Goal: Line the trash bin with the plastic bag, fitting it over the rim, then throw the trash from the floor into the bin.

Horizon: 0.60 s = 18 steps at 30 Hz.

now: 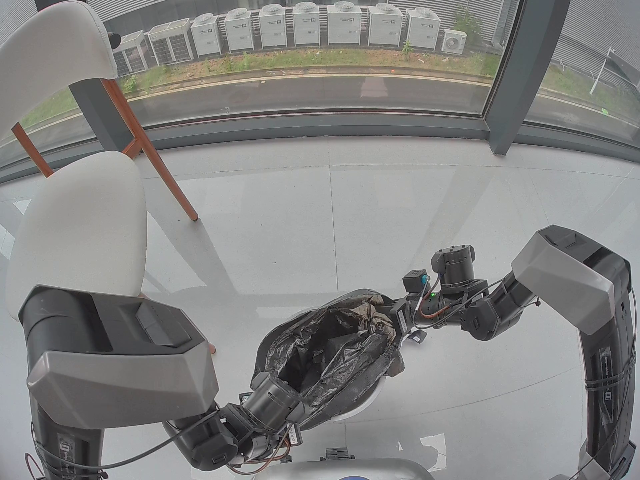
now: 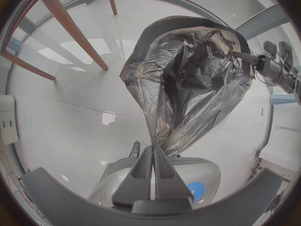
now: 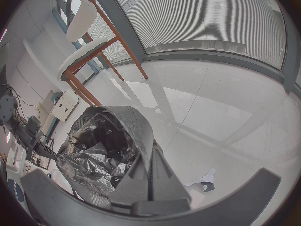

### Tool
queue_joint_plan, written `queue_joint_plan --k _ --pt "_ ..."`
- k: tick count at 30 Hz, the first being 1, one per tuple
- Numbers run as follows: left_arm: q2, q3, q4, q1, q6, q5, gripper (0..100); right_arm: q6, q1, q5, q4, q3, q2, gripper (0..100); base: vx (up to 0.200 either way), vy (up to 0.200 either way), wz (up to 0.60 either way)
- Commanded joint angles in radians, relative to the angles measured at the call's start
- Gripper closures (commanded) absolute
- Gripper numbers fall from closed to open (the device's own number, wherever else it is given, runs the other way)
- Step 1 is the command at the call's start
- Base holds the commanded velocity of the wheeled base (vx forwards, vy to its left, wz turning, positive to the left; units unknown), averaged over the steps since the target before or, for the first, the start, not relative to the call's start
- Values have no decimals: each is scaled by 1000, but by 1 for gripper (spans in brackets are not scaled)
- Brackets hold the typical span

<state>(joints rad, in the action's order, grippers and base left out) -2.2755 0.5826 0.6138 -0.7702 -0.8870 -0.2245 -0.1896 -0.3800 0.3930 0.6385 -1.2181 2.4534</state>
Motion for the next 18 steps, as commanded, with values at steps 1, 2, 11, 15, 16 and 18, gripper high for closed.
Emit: queue_joint_plan --k 1,2,11,15,16,18 --pt "-42 2 0 -17 -3 -12 100 -10 4 0 1 0 6 100 0 0 0" --pt "-44 3 0 -17 -1 -13 100 -10 6 0 1 -1 7 100 0 0 0" --pt "-45 25 1 9 3 -35 100 -10 4 0 3 -1 9 100 0 0 0" --pt "-50 25 3 20 2 -47 100 -10 6 -2 3 -4 9 100 0 0 0" --pt "-65 30 7 22 -1 -58 100 -10 6 -6 3 -4 9 100 0 0 0" --pt "-65 30 7 22 -1 -58 100 -10 6 -6 3 -4 9 100 0 0 0"
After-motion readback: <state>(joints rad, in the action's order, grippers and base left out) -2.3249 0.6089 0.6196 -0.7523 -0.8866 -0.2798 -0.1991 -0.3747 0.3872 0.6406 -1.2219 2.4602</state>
